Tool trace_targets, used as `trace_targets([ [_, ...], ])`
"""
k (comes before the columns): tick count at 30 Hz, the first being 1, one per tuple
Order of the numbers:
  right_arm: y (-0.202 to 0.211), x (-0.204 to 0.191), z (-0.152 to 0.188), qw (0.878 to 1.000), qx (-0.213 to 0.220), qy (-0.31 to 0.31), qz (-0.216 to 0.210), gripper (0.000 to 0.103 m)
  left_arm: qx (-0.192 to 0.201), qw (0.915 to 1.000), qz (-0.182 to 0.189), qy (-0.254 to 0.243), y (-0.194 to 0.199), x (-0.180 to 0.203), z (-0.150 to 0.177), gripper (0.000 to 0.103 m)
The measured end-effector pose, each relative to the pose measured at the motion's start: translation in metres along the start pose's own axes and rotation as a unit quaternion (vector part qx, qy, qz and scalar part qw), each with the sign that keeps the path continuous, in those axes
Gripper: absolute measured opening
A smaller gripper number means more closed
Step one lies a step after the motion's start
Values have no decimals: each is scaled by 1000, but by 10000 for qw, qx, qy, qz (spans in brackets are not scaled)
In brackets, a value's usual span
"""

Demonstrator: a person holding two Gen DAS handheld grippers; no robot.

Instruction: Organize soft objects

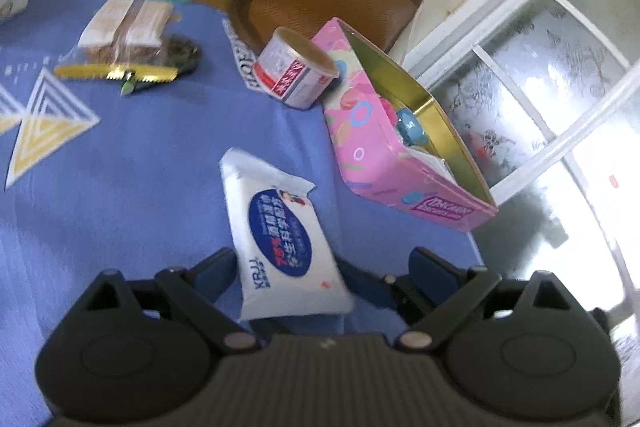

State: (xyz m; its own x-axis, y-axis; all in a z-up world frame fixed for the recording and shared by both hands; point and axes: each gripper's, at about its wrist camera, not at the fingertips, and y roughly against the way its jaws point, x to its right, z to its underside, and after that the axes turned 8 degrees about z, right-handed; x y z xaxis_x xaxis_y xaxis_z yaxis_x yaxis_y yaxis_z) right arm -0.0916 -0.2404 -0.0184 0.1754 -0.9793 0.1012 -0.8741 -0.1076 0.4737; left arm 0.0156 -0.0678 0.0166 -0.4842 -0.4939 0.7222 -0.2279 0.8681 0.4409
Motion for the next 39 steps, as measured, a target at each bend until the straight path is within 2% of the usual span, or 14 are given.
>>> trace_targets([
  [2, -2, 10, -1, 9990, -127, -364, -230, 63, -2, 9998, 15, 222, 0, -8, -3, 87],
  [4, -5, 21, -4, 9966, -176, -701, -397, 64, -52, 9992, -5, 389, -3, -16, -4, 64],
  [5, -5, 26, -4, 9946, -210, -884, -492, 63, -91, 9990, 3, 440, -5, -19, -4, 59],
  [7, -2, 33, -1, 9880, -272, -1341, -717, 62, -173, 9986, 98, 498, -8, -22, -2, 40],
  [9, -3, 43, -2, 9782, -346, -1820, -935, 62, -214, 9985, 104, 503, -11, -22, 0, 37],
  [12, -6, 54, -6, 9685, -308, -2222, -1080, 60, -147, 9988, 147, 436, -10, -18, -1, 37],
  [19, 17, 52, -24, 9799, 542, -1838, -555, 56, 2, 9997, 240, -18, -7, 16, -22, 35],
  [22, 27, 59, -32, 9811, 927, -1691, -143, 56, -25, 9983, 421, -391, -19, 44, -39, 35],
  [24, 30, 67, -34, 9815, 1064, -1584, 134, 43, -134, 9955, 666, -661, -34, 68, -52, 36],
  [29, 26, 97, -40, 9739, 1309, -1568, 987, 40, -342, 9866, 799, -1380, -95, 122, -74, 35],
  [32, 10, 112, -42, 9652, 1351, -1216, 1879, 39, -314, 9840, 517, -1678, -134, 138, -85, 36],
  [34, -9, 122, -42, 9579, 1038, -1056, 2462, 39, -322, 9867, 261, -1571, -150, 138, -93, 37],
  [36, -11, 137, -36, 9526, 900, -1399, 2548, 39, -301, 9897, 284, -1372, -145, 132, -93, 39],
  [39, -1, 145, -22, 9471, 998, -1647, 2568, 40, 18, 9897, 231, -1415, -118, 118, -90, 50],
])
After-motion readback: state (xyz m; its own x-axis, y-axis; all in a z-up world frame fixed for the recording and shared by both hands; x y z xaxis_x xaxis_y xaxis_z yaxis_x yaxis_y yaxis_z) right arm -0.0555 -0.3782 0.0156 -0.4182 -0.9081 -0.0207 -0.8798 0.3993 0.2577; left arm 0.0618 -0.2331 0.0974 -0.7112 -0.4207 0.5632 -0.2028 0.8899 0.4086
